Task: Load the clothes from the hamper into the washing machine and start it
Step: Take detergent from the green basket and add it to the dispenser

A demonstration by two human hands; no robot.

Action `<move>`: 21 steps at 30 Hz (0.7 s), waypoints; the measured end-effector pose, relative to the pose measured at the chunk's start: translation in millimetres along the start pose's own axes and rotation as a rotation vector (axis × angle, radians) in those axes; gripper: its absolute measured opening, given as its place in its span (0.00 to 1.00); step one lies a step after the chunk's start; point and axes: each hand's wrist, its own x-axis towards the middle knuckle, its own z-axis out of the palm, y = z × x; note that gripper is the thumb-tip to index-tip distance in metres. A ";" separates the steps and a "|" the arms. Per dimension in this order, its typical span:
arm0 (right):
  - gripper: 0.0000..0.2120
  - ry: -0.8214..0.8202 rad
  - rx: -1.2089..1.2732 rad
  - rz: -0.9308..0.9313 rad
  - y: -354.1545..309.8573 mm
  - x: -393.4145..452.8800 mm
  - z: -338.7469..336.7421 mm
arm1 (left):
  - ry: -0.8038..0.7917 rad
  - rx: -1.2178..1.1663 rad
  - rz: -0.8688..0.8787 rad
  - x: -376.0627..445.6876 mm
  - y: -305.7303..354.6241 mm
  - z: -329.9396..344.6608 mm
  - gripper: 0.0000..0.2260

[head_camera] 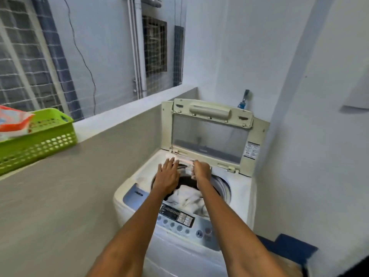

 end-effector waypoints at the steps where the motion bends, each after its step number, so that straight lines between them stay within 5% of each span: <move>1: 0.16 0.035 -0.002 0.019 0.9 -5.4 -12.2 | -0.008 -0.011 0.006 4.0 5.6 8.9 0.23; 12: 0.10 0.268 -0.085 0.127 23.8 59.6 -63.1 | -0.249 0.056 0.118 66.6 17.3 98.3 0.25; 21: 0.10 0.286 -0.354 0.195 46.0 107.8 -39.4 | -0.405 0.101 0.261 132.1 -1.5 141.8 0.26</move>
